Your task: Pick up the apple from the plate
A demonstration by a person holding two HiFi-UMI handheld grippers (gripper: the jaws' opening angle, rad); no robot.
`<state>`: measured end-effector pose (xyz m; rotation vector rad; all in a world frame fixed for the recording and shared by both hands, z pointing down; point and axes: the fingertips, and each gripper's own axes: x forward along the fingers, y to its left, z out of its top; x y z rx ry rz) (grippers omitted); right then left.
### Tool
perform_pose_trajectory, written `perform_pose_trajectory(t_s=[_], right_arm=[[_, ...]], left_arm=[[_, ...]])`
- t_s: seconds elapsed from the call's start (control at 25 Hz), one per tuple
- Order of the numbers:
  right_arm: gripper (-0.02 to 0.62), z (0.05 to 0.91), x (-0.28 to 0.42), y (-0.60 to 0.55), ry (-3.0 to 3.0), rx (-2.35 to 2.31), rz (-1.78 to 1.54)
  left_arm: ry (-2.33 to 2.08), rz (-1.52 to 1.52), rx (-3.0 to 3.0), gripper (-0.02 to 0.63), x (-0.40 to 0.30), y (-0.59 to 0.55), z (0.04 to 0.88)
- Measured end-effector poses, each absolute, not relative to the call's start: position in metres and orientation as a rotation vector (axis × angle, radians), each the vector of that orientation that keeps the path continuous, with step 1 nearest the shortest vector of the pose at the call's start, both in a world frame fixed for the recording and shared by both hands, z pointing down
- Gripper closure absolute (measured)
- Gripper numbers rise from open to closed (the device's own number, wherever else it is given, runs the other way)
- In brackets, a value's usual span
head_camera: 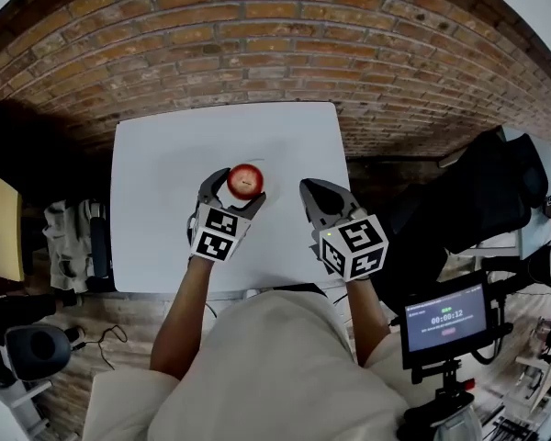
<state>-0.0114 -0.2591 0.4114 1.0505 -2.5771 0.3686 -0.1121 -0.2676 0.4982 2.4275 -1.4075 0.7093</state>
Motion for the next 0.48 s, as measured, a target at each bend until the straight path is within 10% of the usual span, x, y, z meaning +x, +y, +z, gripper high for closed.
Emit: perform_pose_trajectory(t_s=[0.48], right_arm=[[0.592, 0.391, -0.014, -0.252, -2.61, 1.057, 0.324]], left_arm=[[-1.48, 0.656, 2.51, 0.235, -0.11, -0.258, 0.452]])
